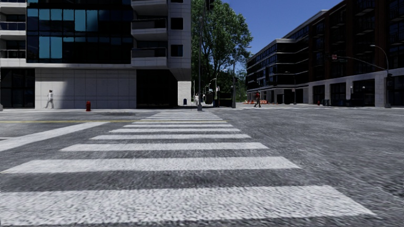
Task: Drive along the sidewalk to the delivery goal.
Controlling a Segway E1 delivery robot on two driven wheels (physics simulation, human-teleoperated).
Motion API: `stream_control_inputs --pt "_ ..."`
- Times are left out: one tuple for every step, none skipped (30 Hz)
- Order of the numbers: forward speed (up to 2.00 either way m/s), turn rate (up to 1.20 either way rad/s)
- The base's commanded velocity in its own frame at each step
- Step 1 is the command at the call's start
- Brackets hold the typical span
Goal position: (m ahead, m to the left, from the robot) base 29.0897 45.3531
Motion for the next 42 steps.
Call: stream_control_inputs --pt "1.90 0.21" --pt "1.91 0.22" --pt "1.91 0.22" --pt "1.91 0.23" --pt "1.91 0.23" --pt "1.91 0.23" --pt "1.84 0.21" --pt "1.84 0.21" --pt "1.67 0.19" --pt "1.58 0.18" --pt "1.53 0.26" --pt "1.50 0.33" --pt "1.50 0.33" --pt "1.50 0.35" --pt "1.50 0.36" --pt "1.49 0.36" --pt "1.49 0.36" --pt "1.49 0.36" --pt "1.49 0.36" --pt "1.49 0.36" --pt "1.49 0.00" --pt "1.49 0.00" --pt "1.49 0.00" --pt "1.49 0.00" --pt "1.49 0.00" --pt "1.49 0.00" --pt "1.49 0.00" --pt "1.49 0.00" --pt "1.49 0.00" --pt "1.49 0.00" --pt "1.49 0.00" --pt "1.49 0.00" --pt "1.49 0.00" --pt "1.49 0.00" --pt "1.49 0.00" --pt "1.49 0.00" --pt "1.49 0.00" --pt "1.49 0.00" --pt "1.49 0.00" --pt "2.00 0.00" --pt "2.00 0.00" --pt "2.00 0.00"
